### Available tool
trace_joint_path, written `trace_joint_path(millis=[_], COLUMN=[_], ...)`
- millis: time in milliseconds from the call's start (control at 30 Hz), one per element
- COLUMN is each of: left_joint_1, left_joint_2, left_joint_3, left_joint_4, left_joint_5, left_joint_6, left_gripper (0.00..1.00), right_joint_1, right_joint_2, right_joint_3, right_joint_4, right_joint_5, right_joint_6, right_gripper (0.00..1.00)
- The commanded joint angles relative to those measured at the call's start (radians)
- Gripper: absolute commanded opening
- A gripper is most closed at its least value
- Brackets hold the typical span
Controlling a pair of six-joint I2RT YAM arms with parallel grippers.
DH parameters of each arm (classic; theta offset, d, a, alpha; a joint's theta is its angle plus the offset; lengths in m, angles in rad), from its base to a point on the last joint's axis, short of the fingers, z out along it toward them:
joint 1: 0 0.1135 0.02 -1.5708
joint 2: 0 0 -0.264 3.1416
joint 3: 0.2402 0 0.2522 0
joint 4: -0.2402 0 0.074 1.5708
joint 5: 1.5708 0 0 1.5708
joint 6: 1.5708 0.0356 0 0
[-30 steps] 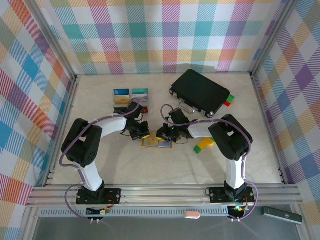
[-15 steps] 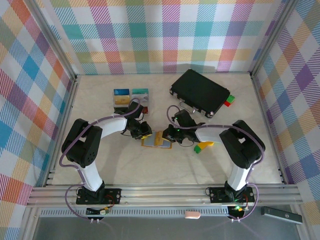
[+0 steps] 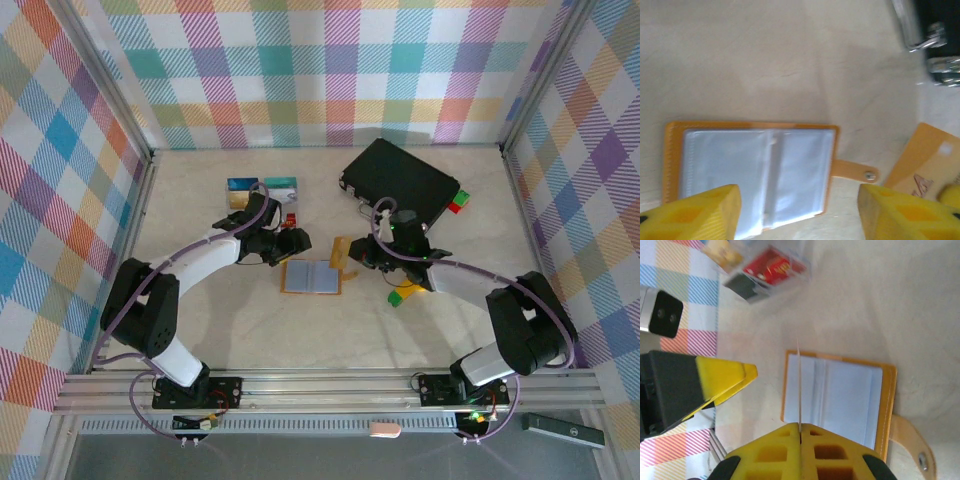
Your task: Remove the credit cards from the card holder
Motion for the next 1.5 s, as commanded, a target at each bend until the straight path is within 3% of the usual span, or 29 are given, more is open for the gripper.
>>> trace_joint_path(millis=[0,167,300,667,967,1133,1400,1467], left_joint_1=[0.001,-0.008,-0.029,-0.069,-0.079,-0.079,-0.079,-0.075], left_joint_2=[-0.035,-0.037,-0.015,0.054,0.082,0.079,0.068,0.061], left_joint_3=[0.011,-0.018,-0.02,0.093,0.115,0.115,0.121,0.125], left_joint_4=[0.124,0.359,0.506,0.541,0.639,0.652,0.575,0.519], left_joint_5=[0.094,0.253,0.349,0.484,0.521,0.521,0.491,0.462], left_joint_6=[-0.011,-0.099,-0.166,-0.184,-0.234,-0.242,-0.206,-0.173], left_gripper=[0.7,0.8,0.81,0.73,0.42,0.3,0.0,0.0], right_joint_1=[-0.058,-0.149,-0.205,-0.237,-0.237,-0.237,-0.237,-0.237], right_joint_2=[-0.043,-0.065,-0.053,-0.012,0.004,0.013,0.029,0.015], right_joint_3=[-0.021,-0.044,-0.052,-0.057,-0.038,-0.034,-0.022,-0.004], right_joint_4=[0.098,0.224,0.332,0.618,0.666,0.674,0.648,0.557], right_joint_5=[-0.135,-0.275,-0.375,-0.511,-0.536,-0.539,-0.532,-0.511], right_joint_6=[-0.029,0.018,0.084,0.228,0.26,0.265,0.249,0.216], right_gripper=[0.02,0.02,0.02,0.02,0.02,0.03,0.07,0.12])
